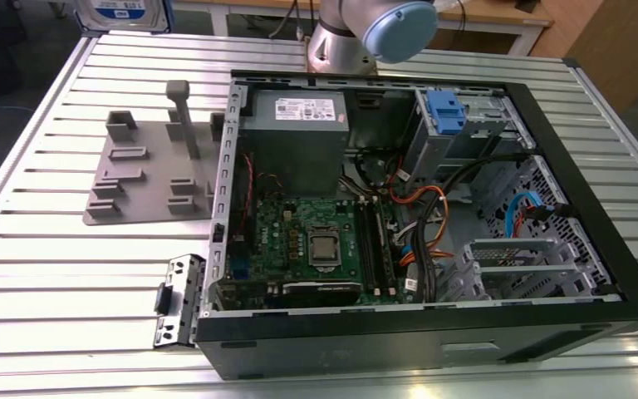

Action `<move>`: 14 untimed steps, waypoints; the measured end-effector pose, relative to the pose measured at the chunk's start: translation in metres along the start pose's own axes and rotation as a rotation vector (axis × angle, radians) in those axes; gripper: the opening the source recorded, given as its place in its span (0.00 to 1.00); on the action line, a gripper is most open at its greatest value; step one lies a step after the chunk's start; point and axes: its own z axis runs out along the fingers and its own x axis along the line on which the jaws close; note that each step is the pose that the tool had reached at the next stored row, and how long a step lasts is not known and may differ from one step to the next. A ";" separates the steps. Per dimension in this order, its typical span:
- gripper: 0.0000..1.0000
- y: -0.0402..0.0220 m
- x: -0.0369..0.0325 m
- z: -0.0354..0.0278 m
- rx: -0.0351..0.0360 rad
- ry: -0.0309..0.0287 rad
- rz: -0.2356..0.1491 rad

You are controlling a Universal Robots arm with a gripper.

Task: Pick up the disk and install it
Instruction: 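Pick up the disk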

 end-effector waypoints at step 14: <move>0.36 -0.0127 0.0040 -0.0003 0.0000 0.0000 0.000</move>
